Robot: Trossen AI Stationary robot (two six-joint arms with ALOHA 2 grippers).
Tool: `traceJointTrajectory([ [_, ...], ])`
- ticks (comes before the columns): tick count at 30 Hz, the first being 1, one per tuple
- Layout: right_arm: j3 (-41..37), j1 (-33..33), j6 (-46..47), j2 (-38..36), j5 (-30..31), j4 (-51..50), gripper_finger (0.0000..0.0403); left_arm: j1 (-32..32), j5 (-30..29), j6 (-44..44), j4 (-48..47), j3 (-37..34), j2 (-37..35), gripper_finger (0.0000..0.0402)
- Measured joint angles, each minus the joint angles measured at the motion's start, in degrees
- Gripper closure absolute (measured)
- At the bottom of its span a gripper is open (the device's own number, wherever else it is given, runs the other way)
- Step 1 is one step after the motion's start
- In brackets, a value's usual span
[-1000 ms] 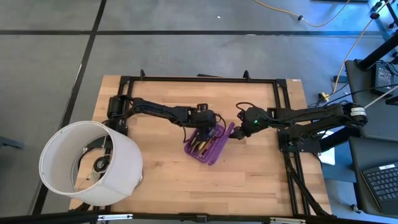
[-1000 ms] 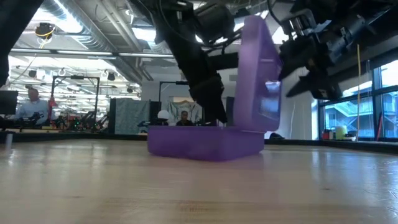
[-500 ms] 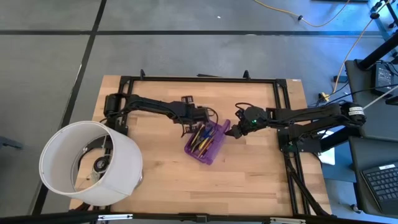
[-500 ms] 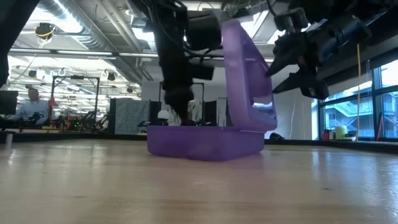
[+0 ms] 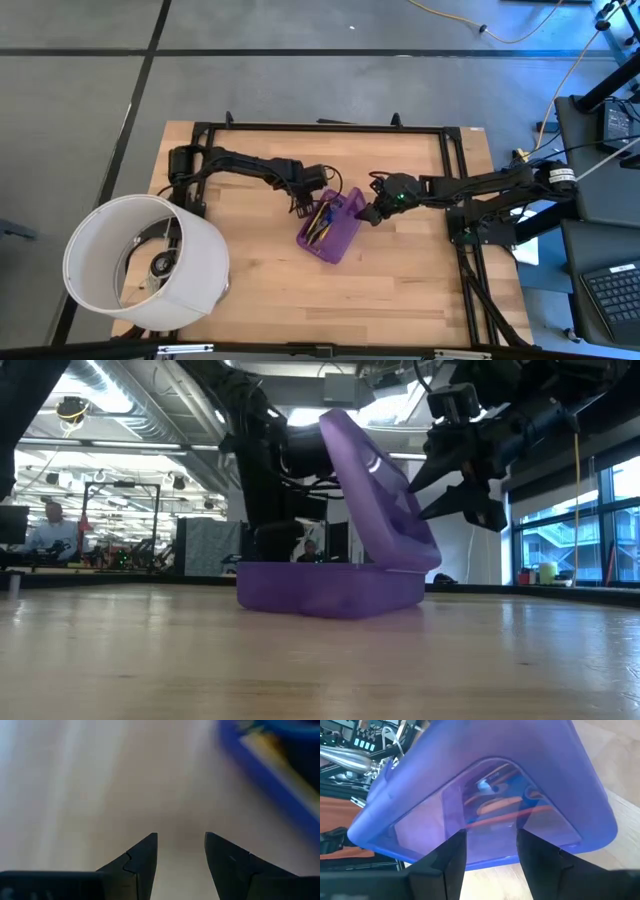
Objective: Pick & place school supplies into a supply box
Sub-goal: Close the supply box
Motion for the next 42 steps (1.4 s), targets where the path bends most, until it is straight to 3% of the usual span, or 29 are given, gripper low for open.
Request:
traceJointTrajectory([
  [4, 0.0, 0.0, -1.21, 0.25, 0.02, -0.1, 0.0227, -0.69, 7.33, -4.19, 4.56, -2.19, 0.0, 0.0245],
  [18, 0.0, 0.0, -5.59, 0.25, -0.48, -3.2, 0.0227, -11.7, 8.41, -23.36, 13.05, -2.39, 0.04, 0.0245],
  [30, 0.0, 0.0, -8.8, 0.91, -1.48, -4.46, 0.0227, -13.74, 7.4, -24.98, 16.41, -2.36, 0.04, 0.0245],
  [34, 0.0, 0.49, -10.43, 3.14, -1.44, -1.04, 0.0227, -13.85, 9.87, -24.59, 19.7, -2.36, 0.04, 0.0245],
  [37, 0.0, 2.4, -14.58, 5.39, -2.2, 2.28, 0.0227, -13.94, 10.78, -23.87, 19.91, -2.36, 0.04, 0.0245],
  [39, 0.0, 4.12, -22.02, 6.42, -2.97, 3.86, 0.0227, -13.93, 10.78, -23.75, 19.36, -2.36, 0.04, 0.0245],
  [42, 0.35, 7.05, -34.64, 6.55, 2.11, 4.09, 0.0227, -13.21, 10.77, -23.33, 17.79, -2.36, 0.04, 0.0245],
])
